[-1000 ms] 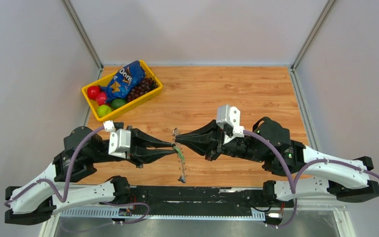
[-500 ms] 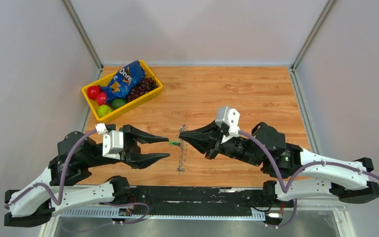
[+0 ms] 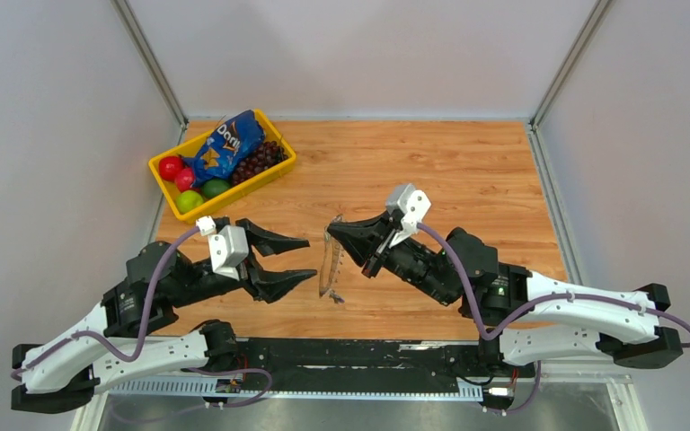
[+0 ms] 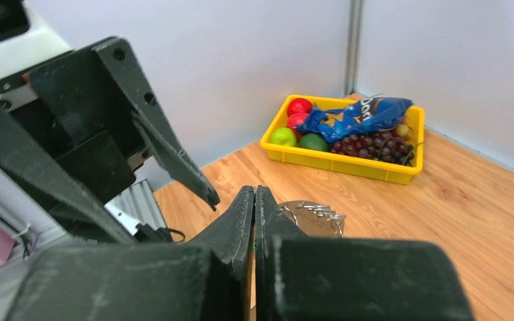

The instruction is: Put the keys on the keyring

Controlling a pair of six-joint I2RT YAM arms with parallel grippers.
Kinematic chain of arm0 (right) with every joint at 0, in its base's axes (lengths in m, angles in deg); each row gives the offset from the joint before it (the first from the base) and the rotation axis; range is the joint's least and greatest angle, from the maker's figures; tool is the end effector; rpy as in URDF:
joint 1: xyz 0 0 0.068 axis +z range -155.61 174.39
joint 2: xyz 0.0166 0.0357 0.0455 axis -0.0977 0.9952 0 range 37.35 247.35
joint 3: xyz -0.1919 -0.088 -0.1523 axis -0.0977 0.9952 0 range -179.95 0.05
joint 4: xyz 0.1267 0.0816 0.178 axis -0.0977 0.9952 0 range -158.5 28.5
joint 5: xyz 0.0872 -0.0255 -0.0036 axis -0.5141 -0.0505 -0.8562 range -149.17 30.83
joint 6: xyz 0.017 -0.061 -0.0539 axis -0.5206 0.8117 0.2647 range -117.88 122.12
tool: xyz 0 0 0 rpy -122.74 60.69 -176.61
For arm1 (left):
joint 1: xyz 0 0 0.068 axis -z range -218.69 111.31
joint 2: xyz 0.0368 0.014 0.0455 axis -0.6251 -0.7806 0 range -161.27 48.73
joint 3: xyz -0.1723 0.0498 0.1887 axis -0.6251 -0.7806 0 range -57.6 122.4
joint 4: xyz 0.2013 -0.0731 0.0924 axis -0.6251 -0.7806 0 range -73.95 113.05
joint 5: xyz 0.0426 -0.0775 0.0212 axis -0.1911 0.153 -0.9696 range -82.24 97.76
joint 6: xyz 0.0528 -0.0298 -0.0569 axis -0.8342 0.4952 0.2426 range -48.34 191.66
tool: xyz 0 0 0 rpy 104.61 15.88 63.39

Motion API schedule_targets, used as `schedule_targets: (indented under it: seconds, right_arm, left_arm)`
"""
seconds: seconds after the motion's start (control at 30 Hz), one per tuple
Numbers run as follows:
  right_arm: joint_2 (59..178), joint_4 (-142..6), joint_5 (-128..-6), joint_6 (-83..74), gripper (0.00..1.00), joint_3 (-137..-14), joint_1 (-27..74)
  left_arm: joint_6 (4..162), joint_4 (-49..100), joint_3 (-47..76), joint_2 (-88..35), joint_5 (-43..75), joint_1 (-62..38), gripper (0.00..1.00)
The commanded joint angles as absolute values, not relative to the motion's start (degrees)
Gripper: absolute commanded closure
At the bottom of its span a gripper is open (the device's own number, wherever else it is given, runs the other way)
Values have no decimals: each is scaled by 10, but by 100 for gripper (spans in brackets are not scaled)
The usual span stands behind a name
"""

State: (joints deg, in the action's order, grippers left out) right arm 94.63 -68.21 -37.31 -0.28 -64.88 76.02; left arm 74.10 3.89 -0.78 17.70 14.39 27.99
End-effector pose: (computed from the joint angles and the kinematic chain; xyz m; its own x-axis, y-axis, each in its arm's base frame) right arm 0.0601 0.2229 0.4308 -0.0175 0.1474 -0.9889 -0.8644 0.4949 0.0890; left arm 0.0386 -0.1109 0.4073 0.0050 -0.1182 -0.9930 0.9587 0.2831 -0.0288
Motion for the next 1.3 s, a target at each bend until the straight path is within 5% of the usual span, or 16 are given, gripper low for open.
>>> schedule_targets:
  seconds: [0.0, 0.9, 1.03, 1.27]
  right_arm:
    - [961, -748, -289, -21, 100, -662, 763]
    - [1026, -773, -253, -13, 100, -711, 764]
    - [1023, -771, -257, -15, 100, -710, 763]
    - [994, -769, -251, -19, 100, -686, 763]
  left_arm:
    - [762, 39, -13, 180, 87, 279, 37]
    - [728, 39, -35, 148, -5, 279, 26]
    - [724, 40, -31, 132, 1, 279, 40]
    - [730, 48, -24, 107, -10, 279, 95]
